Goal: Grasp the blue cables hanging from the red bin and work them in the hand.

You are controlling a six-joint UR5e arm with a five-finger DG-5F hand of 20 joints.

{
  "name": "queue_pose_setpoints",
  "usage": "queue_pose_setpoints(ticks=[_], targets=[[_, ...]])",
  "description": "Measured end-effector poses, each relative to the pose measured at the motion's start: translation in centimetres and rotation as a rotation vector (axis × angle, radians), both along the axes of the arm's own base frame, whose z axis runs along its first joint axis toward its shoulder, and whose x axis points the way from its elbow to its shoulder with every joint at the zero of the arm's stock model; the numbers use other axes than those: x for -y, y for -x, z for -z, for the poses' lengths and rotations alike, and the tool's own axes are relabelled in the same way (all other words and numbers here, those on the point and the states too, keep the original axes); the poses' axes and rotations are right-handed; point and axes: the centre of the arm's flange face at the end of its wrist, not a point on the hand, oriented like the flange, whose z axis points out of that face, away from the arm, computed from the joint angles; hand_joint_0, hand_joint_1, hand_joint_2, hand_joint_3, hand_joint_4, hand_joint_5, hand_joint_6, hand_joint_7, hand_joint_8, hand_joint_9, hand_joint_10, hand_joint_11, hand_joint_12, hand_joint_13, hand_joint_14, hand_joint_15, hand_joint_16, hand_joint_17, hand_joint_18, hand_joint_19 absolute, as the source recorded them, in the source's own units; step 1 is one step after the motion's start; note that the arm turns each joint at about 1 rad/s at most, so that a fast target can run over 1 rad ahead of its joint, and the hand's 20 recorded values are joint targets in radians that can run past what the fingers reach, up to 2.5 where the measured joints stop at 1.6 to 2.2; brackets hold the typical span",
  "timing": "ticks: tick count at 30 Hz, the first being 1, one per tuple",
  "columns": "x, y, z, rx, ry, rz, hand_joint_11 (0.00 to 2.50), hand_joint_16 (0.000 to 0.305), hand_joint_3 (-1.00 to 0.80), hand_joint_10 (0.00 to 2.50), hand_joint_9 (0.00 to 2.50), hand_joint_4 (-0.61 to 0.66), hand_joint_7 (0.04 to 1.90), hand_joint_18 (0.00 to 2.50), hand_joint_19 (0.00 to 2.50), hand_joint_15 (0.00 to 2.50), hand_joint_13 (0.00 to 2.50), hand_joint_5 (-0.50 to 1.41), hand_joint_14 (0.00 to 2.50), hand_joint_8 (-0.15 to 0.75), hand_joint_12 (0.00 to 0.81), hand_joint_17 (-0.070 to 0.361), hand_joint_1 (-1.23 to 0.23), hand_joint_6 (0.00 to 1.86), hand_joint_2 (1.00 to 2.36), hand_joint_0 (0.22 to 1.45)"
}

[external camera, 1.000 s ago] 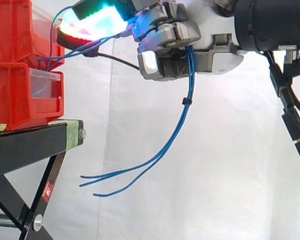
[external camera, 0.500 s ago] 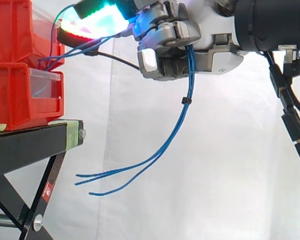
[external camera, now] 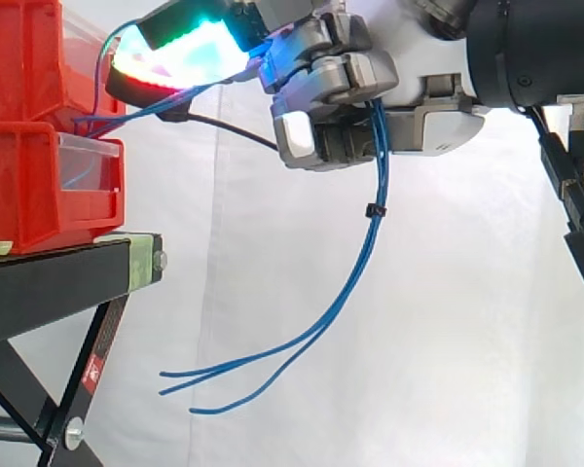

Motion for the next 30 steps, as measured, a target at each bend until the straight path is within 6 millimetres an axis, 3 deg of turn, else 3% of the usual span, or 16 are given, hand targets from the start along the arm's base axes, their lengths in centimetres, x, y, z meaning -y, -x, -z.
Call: queue_pose_setpoints(ticks=[4, 11, 18, 30], targets=[[-0.30, 0.17, 0.12, -0.015, 0.006, -0.006, 2.50, 0.186, 0.03, 2.50, 1.60, 0.22, 1.37, 2.48, 0.56, 1.46, 1.75, 0.30, 2.50, 0.350, 0.470, 0.139, -0.71, 0.14, 1.02, 1.06], [-0.52, 0.24, 0.16, -0.019, 0.004, -0.010, 2.50, 0.186, -0.16, 2.50, 1.60, 0.22, 1.36, 2.48, 0.56, 1.46, 1.75, 0.29, 2.50, 0.350, 0.470, 0.139, -0.69, 0.13, 1.03, 1.03], [-0.75, 0.26, 0.18, -0.019, 0.002, -0.014, 2.50, 0.186, -0.34, 2.50, 1.60, 0.23, 1.41, 2.48, 0.56, 1.46, 1.75, 0.27, 2.50, 0.350, 0.470, 0.139, -0.68, 0.05, 1.02, 0.86], [-0.79, 0.27, 0.23, -0.019, 0.001, -0.015, 2.50, 0.186, -0.82, 2.50, 1.60, 0.29, 1.40, 2.48, 0.56, 1.46, 1.75, 0.26, 2.50, 0.350, 0.470, 0.139, -0.63, 0.10, 1.01, 0.78]])
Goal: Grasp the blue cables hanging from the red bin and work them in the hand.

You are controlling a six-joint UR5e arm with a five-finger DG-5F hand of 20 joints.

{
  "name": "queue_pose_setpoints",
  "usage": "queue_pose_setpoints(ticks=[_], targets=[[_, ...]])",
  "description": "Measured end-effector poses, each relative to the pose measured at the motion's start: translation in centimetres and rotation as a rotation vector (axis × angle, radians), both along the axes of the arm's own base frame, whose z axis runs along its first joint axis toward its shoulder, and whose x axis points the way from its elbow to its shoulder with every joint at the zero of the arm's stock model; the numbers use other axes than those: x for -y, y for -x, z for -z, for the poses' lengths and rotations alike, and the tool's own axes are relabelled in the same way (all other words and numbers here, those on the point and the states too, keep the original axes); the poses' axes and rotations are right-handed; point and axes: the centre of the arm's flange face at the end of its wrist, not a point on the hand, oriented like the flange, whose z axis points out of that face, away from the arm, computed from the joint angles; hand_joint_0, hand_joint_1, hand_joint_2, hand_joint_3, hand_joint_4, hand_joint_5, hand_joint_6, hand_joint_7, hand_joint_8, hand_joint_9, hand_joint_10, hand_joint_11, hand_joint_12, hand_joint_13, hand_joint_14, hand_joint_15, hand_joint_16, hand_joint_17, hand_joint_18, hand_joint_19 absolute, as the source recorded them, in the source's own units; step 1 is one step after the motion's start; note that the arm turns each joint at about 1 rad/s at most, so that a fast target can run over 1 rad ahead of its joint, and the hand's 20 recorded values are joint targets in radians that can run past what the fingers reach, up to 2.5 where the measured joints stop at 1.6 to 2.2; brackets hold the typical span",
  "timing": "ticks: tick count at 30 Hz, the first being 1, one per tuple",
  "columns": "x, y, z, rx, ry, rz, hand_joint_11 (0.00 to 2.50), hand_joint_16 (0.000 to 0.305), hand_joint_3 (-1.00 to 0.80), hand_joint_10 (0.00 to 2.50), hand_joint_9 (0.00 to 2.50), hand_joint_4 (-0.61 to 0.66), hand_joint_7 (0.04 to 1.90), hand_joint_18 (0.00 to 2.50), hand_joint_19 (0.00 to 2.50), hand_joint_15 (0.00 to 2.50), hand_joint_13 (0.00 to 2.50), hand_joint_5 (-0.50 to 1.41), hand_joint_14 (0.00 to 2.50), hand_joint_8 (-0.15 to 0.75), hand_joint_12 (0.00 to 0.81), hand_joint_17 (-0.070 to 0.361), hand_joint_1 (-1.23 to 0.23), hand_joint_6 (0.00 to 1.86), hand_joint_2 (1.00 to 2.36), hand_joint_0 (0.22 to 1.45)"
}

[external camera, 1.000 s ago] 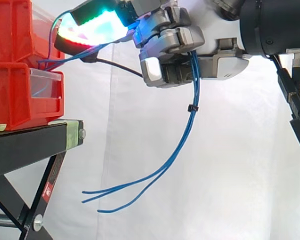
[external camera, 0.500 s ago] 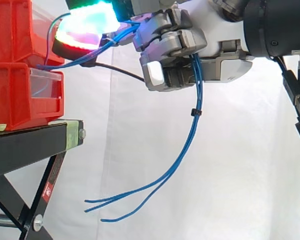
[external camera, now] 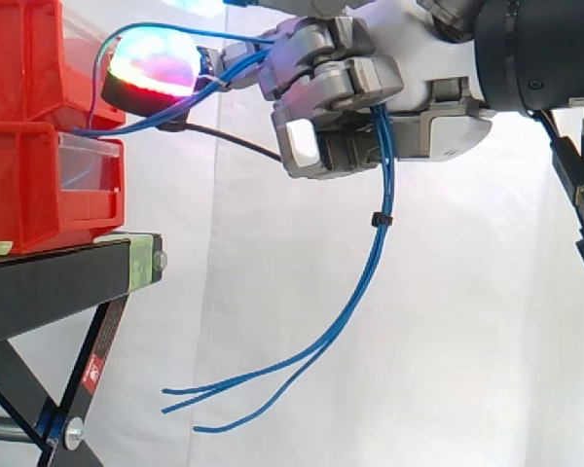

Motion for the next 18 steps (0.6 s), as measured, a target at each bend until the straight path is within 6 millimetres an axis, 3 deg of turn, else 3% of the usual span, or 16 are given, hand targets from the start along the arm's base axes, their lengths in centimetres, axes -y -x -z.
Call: queue_pose_setpoints(ticks=[8, 18], targets=[[0.01, 0.02, -0.03, -0.001, 0.001, 0.000, 2.50, 0.186, -0.89, 2.50, 1.60, 0.28, 1.36, 2.48, 0.56, 1.46, 1.75, 0.30, 2.50, 0.350, 0.470, 0.139, -0.62, 0.29, 1.00, 0.80], [0.02, 0.03, -0.06, -0.001, 0.002, 0.001, 2.50, 0.186, -0.83, 2.50, 1.60, 0.24, 1.35, 2.48, 0.56, 1.46, 1.75, 0.38, 2.50, 0.350, 0.470, 0.139, -0.64, 0.35, 1.01, 0.88]])
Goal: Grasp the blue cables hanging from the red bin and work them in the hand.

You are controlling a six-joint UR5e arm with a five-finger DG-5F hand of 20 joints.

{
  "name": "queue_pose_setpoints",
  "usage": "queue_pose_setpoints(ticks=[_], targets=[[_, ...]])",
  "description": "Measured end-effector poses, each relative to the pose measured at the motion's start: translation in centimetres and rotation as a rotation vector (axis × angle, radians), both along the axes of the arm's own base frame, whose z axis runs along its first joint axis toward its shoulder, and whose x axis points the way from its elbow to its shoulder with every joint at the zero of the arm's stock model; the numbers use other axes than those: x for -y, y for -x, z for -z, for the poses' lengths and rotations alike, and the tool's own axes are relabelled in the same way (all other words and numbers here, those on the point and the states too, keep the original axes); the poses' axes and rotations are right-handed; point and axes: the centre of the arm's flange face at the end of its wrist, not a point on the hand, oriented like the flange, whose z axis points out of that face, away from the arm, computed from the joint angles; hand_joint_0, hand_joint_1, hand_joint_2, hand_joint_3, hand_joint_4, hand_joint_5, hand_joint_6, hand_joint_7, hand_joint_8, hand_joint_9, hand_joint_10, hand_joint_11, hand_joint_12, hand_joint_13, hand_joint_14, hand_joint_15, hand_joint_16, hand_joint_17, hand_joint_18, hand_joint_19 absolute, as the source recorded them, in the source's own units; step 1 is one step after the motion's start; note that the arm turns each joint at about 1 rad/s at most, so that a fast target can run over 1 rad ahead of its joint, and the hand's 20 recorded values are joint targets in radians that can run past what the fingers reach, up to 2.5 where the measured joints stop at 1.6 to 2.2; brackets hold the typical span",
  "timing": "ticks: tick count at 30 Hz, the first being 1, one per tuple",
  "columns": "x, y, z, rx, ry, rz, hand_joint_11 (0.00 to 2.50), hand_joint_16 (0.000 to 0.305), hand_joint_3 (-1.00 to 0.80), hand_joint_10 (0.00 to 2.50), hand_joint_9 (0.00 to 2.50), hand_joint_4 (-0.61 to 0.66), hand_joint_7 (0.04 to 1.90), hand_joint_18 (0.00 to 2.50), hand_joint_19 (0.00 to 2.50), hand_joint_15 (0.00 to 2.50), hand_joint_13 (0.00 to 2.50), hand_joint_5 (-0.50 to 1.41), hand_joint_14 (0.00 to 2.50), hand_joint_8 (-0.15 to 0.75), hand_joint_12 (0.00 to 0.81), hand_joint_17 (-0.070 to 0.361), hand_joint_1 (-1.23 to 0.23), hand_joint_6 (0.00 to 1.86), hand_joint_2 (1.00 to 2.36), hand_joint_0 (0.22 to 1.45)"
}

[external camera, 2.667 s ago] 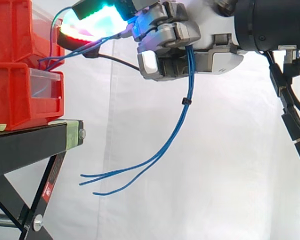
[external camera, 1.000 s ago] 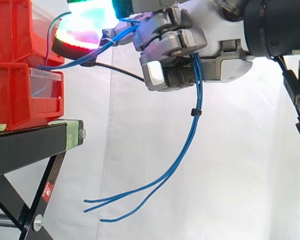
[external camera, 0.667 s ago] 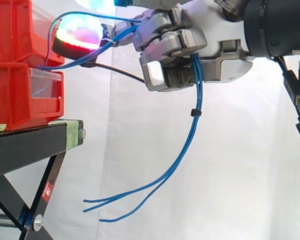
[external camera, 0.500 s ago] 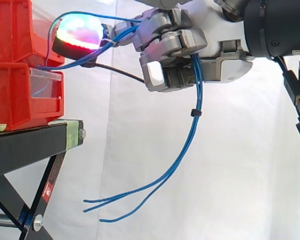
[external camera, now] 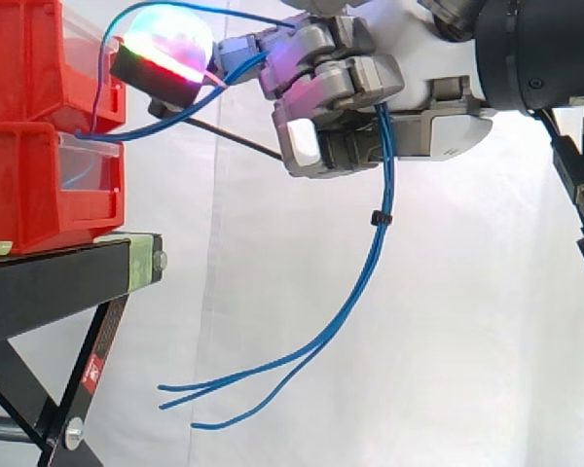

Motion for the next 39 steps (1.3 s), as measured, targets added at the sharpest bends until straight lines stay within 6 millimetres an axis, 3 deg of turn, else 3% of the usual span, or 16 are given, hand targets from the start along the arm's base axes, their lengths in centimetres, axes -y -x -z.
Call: queue_pose_setpoints(ticks=[12, 20, 24, 27, 29, 32, 39], targets=[[0.15, 0.14, 0.14, -0.016, 0.013, 0.013, 2.50, 0.186, -0.81, 2.50, 1.60, 0.24, 1.35, 2.48, 0.56, 1.46, 1.75, 0.38, 2.50, 0.350, 0.470, 0.139, -0.64, 0.35, 1.01, 0.90], [0.42, 0.34, 0.22, -0.039, 0.042, 0.041, 2.50, 0.186, -0.48, 2.50, 1.60, 0.24, 1.39, 2.48, 0.56, 1.46, 1.75, 0.41, 2.50, 0.350, 0.470, 0.139, -0.67, 0.28, 1.02, 0.89], [0.43, 0.35, 0.20, -0.041, 0.049, 0.043, 2.50, 0.186, -0.45, 2.50, 1.60, 0.24, 1.40, 2.48, 0.56, 1.46, 1.75, 0.41, 2.50, 0.350, 0.470, 0.139, -0.67, 0.26, 1.02, 0.89], [0.43, 0.35, 0.19, -0.043, 0.053, 0.043, 2.50, 0.186, -0.52, 2.50, 1.60, 0.23, 1.43, 2.48, 0.56, 1.46, 1.75, 0.41, 2.50, 0.350, 0.470, 0.139, -0.65, 0.22, 1.02, 0.89], [0.44, 0.34, 0.18, -0.043, 0.054, 0.044, 2.50, 0.186, -0.73, 2.50, 1.60, 0.24, 1.43, 2.48, 0.56, 1.46, 1.75, 0.40, 2.50, 0.350, 0.470, 0.139, -0.62, 0.22, 1.01, 0.85], [0.43, 0.33, 0.17, -0.045, 0.061, 0.044, 2.50, 0.186, -0.85, 2.50, 1.60, 0.26, 1.42, 2.48, 0.56, 1.46, 1.75, 0.38, 2.50, 0.350, 0.470, 0.139, -0.59, 0.22, 1.01, 0.81], [0.70, 0.33, 0.18, -0.072, 0.113, 0.054, 2.50, 0.186, -0.92, 2.50, 1.60, 0.27, 1.42, 2.48, 0.56, 1.46, 1.75, 0.36, 2.50, 0.350, 0.470, 0.139, -0.57, 0.22, 1.00, 0.80]])
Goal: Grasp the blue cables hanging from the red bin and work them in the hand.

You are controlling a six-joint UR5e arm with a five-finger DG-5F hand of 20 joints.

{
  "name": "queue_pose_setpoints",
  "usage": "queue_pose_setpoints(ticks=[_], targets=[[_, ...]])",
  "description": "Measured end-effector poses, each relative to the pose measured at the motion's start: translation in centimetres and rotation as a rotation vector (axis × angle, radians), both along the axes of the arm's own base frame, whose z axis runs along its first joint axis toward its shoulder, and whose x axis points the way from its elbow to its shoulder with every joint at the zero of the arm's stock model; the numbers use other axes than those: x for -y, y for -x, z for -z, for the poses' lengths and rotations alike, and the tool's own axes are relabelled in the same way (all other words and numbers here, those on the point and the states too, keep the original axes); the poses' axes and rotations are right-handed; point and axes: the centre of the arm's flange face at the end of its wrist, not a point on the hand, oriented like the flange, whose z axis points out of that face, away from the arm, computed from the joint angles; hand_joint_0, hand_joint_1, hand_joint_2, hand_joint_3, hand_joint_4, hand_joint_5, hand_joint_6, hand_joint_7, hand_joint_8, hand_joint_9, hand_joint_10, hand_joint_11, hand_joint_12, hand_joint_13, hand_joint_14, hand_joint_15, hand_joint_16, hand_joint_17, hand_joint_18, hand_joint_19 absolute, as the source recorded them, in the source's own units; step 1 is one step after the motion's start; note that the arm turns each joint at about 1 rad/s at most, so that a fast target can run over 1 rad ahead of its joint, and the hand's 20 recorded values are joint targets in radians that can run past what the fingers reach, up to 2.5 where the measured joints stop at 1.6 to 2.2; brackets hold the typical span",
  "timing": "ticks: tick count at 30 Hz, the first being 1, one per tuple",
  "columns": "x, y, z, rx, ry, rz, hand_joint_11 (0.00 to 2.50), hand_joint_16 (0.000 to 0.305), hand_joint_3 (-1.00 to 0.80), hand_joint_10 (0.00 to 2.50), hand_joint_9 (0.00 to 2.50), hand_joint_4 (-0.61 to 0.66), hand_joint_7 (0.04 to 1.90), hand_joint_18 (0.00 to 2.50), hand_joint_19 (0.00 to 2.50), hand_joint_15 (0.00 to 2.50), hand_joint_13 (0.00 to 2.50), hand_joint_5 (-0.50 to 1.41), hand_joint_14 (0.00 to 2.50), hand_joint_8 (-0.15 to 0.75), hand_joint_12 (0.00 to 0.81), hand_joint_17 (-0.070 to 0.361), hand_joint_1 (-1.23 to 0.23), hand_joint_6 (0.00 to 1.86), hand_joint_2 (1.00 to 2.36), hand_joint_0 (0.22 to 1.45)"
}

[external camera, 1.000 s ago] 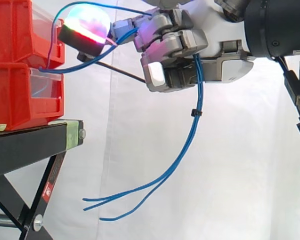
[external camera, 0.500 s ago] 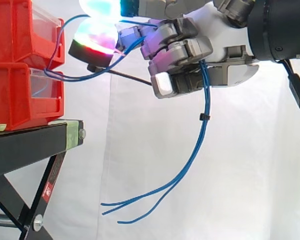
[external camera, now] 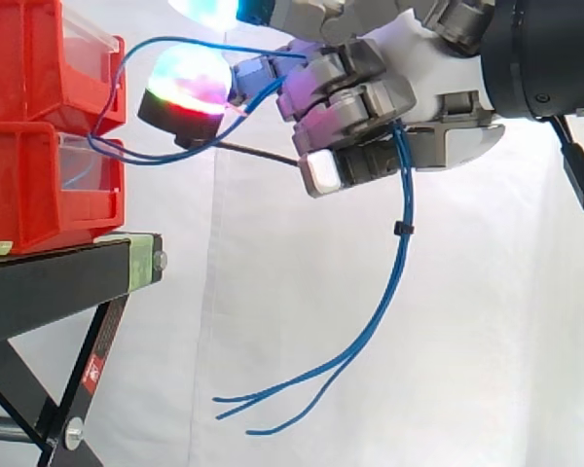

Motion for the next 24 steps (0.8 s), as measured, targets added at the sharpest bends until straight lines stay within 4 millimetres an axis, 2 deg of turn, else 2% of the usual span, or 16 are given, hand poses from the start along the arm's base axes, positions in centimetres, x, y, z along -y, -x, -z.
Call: queue_pose_setpoints(ticks=[24], targets=[[0.89, 0.06, -0.33, -0.009, 0.040, 0.085, 2.50, 0.186, -0.85, 2.50, 1.60, 0.26, 1.40, 2.48, 0.56, 1.46, 1.75, 0.37, 2.50, 0.350, 0.470, 0.139, -0.59, 0.25, 1.01, 0.87]])
